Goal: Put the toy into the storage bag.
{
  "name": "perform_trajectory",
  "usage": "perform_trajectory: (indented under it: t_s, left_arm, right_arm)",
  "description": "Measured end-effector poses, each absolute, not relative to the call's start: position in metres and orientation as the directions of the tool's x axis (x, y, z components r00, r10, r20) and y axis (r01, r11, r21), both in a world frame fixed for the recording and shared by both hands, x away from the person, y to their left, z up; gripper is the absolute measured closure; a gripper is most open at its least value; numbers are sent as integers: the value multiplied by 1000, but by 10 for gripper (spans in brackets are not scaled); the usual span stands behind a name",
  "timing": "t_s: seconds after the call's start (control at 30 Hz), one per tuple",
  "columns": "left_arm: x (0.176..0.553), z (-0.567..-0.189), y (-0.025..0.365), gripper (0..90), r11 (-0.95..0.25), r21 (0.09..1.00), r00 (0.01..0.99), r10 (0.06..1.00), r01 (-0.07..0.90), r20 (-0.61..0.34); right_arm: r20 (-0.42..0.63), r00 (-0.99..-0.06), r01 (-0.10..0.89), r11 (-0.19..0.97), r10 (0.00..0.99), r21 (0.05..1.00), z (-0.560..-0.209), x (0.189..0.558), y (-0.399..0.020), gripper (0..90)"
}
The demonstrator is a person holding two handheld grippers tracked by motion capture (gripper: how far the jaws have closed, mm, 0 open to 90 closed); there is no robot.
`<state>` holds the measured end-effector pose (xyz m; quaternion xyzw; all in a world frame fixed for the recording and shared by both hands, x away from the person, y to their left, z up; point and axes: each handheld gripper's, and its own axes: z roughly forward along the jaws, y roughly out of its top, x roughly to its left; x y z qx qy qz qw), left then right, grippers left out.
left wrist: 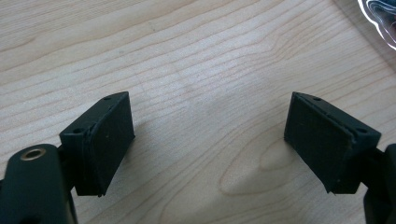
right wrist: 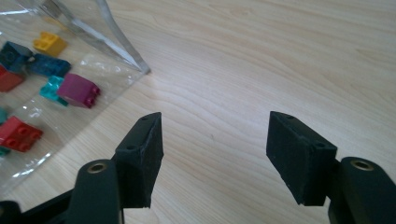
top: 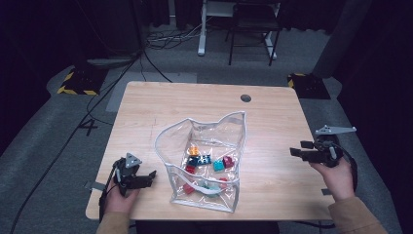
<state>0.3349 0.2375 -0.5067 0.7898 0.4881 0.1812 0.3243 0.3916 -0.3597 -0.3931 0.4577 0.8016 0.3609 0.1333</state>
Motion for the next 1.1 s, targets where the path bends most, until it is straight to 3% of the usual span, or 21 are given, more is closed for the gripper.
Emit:
perform_trajectory:
  t_s: [0.7,0.8,0.9,0.93,1.1]
  left_arm:
    - [335,-507,238,161,-314,689,458,888,653,-30]
    - [335,-507,238,161,-313,689,458,888,653,-30]
    - [335,-507,237,161,-313,690,457,889,653,-30]
    - [335,-507,237,161,-313,689,457,889,654,-30]
    - [335,-507,237,161,-312,690,456,889,653,-29]
  right_arm:
    - [125,-501,725,337,856,600,-483,378,-368,346]
    - [76,-514,681,352,854,642,-488,371,-365,329]
    - [-10,-552,579,392,834,715,-500,366,-362,189]
    - [-11,-564,546,383,826,745,-505,365,-362,182]
    - [-7,-589,541,401,808,739,-505,368,-362,142]
